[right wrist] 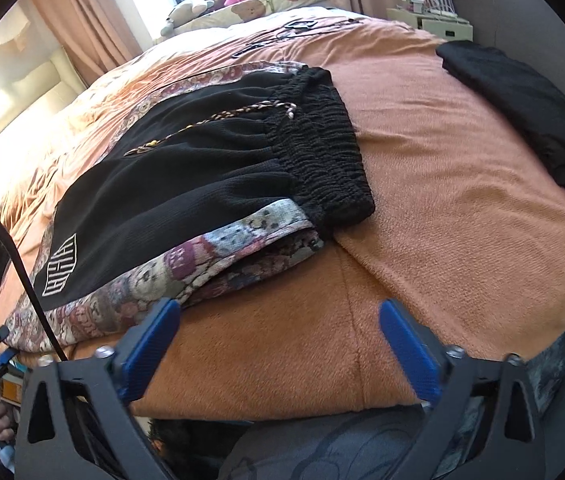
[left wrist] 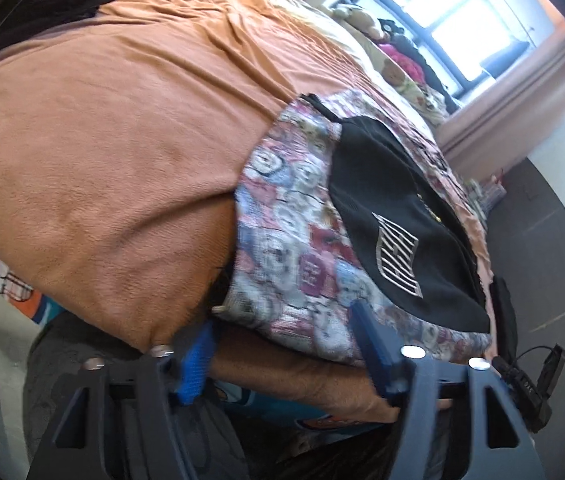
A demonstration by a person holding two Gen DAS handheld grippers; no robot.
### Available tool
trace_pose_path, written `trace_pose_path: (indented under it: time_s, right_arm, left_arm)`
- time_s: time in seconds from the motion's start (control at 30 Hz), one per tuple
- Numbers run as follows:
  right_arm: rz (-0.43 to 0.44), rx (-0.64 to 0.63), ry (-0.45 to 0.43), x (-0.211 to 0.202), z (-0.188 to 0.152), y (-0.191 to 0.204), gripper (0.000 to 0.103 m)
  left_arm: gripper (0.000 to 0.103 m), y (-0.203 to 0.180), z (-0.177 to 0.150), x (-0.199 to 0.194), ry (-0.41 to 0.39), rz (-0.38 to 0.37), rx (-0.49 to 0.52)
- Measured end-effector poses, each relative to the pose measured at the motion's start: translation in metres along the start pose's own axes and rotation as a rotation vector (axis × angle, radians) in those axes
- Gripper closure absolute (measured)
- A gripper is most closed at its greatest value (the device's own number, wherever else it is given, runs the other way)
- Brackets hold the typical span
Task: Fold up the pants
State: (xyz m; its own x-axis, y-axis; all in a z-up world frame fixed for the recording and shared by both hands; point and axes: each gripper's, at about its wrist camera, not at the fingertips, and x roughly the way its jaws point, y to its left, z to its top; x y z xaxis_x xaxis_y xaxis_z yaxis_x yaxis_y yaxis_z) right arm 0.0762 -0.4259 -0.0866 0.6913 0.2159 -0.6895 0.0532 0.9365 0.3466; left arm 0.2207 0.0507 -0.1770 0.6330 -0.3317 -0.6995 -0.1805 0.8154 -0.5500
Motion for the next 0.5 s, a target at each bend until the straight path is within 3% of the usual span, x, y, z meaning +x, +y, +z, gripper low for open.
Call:
trace_pose_path:
  time_s: [0.13, 0.27, 0.5]
  right_arm:
    - [0.042, 0.084, 0.023, 0.010, 0.002, -0.018, 0.020]
    - [0.083, 0.135, 0.015, 0.012, 0.003, -0.032, 0.022]
    - [0.162, 0.209, 0.010, 0.023, 0.019, -0.048, 0.034]
  left_arm:
    - [0.063, 0.011, 0.002, -0.001, -0.012, 0.012, -0.034]
    - [0.090, 0.013, 0.005, 0.001, -0.016, 0.036, -0.034]
    - [0.095, -0.002, 0.018, -0.013, -0.076, 0.038, 0.000]
